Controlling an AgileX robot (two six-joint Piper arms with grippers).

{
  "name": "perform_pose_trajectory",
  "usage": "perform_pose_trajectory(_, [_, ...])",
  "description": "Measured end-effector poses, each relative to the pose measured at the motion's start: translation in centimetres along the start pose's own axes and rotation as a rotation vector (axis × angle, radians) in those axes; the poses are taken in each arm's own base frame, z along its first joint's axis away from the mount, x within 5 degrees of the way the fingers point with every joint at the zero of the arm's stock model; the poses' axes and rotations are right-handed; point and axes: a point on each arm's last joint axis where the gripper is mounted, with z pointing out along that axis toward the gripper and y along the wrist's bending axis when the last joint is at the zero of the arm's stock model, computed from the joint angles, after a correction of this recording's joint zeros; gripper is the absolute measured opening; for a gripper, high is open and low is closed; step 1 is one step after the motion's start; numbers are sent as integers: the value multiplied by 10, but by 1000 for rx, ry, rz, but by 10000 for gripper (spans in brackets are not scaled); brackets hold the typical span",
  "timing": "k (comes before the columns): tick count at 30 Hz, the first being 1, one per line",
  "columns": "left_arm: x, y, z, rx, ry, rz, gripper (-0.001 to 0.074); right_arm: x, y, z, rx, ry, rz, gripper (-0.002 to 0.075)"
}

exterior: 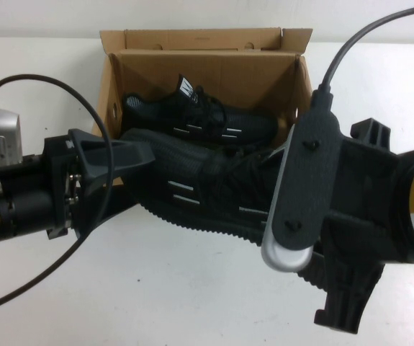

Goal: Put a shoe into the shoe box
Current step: Hand over the shoe

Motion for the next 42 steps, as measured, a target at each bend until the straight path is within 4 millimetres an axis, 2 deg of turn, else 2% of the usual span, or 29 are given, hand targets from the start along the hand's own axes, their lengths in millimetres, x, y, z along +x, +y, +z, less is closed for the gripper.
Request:
perform_pose_trajectory(5, [0, 0, 0, 0, 0, 0, 611, -1, 1, 3, -13, -2, 8, -4])
perform_pose_trajectory(11, [0, 0, 0, 1, 1, 0, 611, -4, 3, 19, -40, 31, 11, -4])
perform_pose_trajectory(16, [0, 0, 0, 0, 0, 0, 590, -4, 3, 21, -41, 31, 11, -4])
perform_pose_trajectory(17, [0, 0, 0, 0, 0, 2, 556, -4, 3, 21, -41, 31, 11, -4])
perform_pose_trajectory(19, [0, 0, 0, -2, -3, 10, 434, -4, 3, 21, -41, 31, 11, -4])
perform_pose_trajectory(21, [-1, 1, 0, -8, -8, 43, 227, -4, 3, 21, -41, 32, 11, -4])
perform_pose_trajectory(23, [-1, 2, 0, -12, -10, 75, 129, -4, 3, 21, -41, 32, 11, -4])
perform_pose_trajectory(31, [-1, 2, 0, -14, -5, 102, 129, -5, 5, 20, -68, 27, 32, 12])
perform_pose_trajectory(34, [0, 2, 0, -13, 4, 108, 128, -5, 8, 19, -100, 27, 55, 95])
perform_pose_trajectory(39, [2, 2, 0, -14, 30, 126, 126, -15, 8, 6, -156, 7, 139, 417])
perform_pose_trajectory(42, [2, 2, 0, -14, 30, 131, 126, -22, 5, -7, -166, -1, 211, 527])
